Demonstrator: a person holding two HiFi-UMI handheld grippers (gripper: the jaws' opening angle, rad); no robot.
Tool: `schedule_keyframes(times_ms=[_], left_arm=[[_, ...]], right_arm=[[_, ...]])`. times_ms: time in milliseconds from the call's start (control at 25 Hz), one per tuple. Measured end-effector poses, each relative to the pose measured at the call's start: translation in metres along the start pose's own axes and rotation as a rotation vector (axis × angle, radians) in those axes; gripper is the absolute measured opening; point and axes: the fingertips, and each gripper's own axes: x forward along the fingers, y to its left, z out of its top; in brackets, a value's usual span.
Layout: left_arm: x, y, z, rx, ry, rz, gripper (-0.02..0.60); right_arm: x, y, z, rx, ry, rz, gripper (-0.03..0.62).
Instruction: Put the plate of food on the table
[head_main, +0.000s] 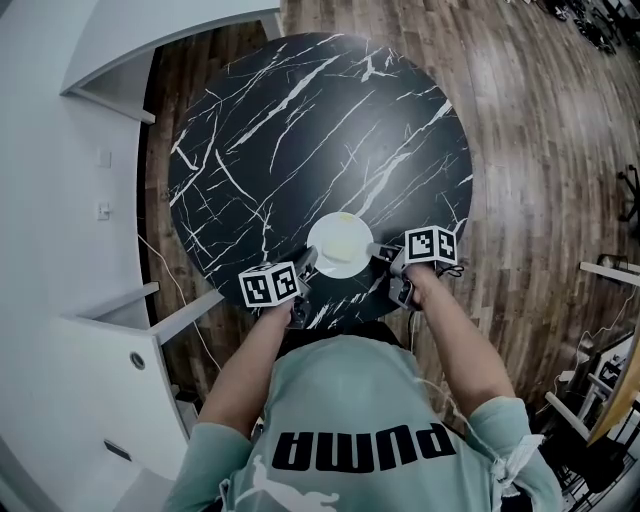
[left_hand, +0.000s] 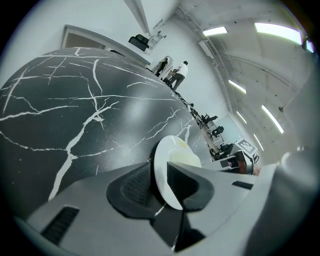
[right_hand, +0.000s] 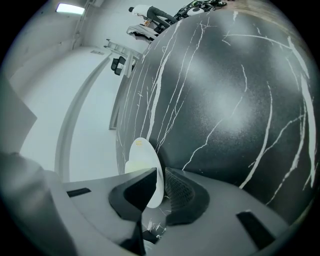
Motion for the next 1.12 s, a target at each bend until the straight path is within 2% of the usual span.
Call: schedule_keyframes(times_ms=[160,240,320,440,560,680,880,1120], left_arm=[[-0.007,0.005,0.001,0.009,-0.017,0.03,0.097],[-0.015,0.006,0.001,0.015,-0.035,0.046,0.095],[-0.024,0.003,0.002,0.028,-0.059,0.057,0.084],[-0.041,-0.013,0.003,0.056,-0.116,0.053,0.014],[-0.061,-0.039,0.002,0.091,-0.176,0.026,0.008],[-0.08,-0.068,-0.003,0.136,-0.227,0.005,0.008],[-0.113,-0.119,-0.013,0.223,-0.315,0.001,0.006],[-0.159,-0.175,-0.031,0.324,-0.442,0.021,0.007]], right_arm=[[-0.011,-0.001,0.003,-0.022,-0.035,-0.017,0.038],[-0.018,0.004,0.003,-0.08,-0.061,-0.028,0.038],[-0.027,0.019,0.004,-0.19,-0.103,-0.029,0.037],[-0.043,0.051,-0.002,-0.412,-0.174,-0.018,0.037],[-0.062,0.079,-0.015,-0.602,-0.23,-0.021,0.034],[-0.082,0.097,-0.026,-0.732,-0.292,-0.036,0.018],[-0.121,0.115,-0.046,-0.852,-0.391,-0.056,0.009],[-0.174,0.141,-0.076,-0.931,-0.509,-0.023,0.009]])
